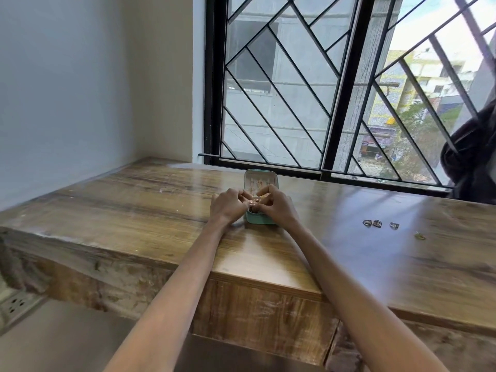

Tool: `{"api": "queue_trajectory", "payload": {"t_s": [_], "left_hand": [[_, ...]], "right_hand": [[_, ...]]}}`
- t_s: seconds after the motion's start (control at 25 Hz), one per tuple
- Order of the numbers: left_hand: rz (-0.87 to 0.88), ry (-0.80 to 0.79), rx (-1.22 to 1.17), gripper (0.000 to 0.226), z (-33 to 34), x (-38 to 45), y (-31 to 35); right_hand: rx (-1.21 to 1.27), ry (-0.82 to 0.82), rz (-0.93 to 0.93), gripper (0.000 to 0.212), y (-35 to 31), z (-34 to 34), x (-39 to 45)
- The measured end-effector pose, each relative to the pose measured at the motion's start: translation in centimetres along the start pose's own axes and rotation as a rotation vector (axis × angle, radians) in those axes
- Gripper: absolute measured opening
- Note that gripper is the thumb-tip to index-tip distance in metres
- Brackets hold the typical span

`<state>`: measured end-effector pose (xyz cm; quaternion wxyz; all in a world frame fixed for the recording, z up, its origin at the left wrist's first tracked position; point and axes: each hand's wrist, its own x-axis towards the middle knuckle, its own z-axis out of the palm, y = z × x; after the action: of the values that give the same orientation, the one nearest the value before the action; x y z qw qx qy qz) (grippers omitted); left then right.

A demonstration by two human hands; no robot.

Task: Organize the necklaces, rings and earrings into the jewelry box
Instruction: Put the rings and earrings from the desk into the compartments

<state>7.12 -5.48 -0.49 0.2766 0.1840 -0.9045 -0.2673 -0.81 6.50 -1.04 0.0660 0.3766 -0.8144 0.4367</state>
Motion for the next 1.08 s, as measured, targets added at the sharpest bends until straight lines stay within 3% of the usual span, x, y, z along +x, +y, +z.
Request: {"api": "queue_trajectory", "payload": {"t_s": [0.24, 0.8, 1.08], "left_hand": [[0.009, 0.011, 0.021, 0.022, 0.2, 0.2, -0.1], [0.04, -0.028, 0.009, 0.013, 0.5, 0.2, -0.4], [0.08, 0.003, 0.052, 0.015, 0.5, 0.2, -0.5]], "right_hand": [[0.137, 0.03, 0.136, 0.022, -0.2, -0.6, 0.4], [-0.15, 0.061, 0.103, 0.015, 0.0, -0.3, 0.3], [-0.252, -0.101, 0.102, 0.026, -0.1, -0.6, 0.6]]}}
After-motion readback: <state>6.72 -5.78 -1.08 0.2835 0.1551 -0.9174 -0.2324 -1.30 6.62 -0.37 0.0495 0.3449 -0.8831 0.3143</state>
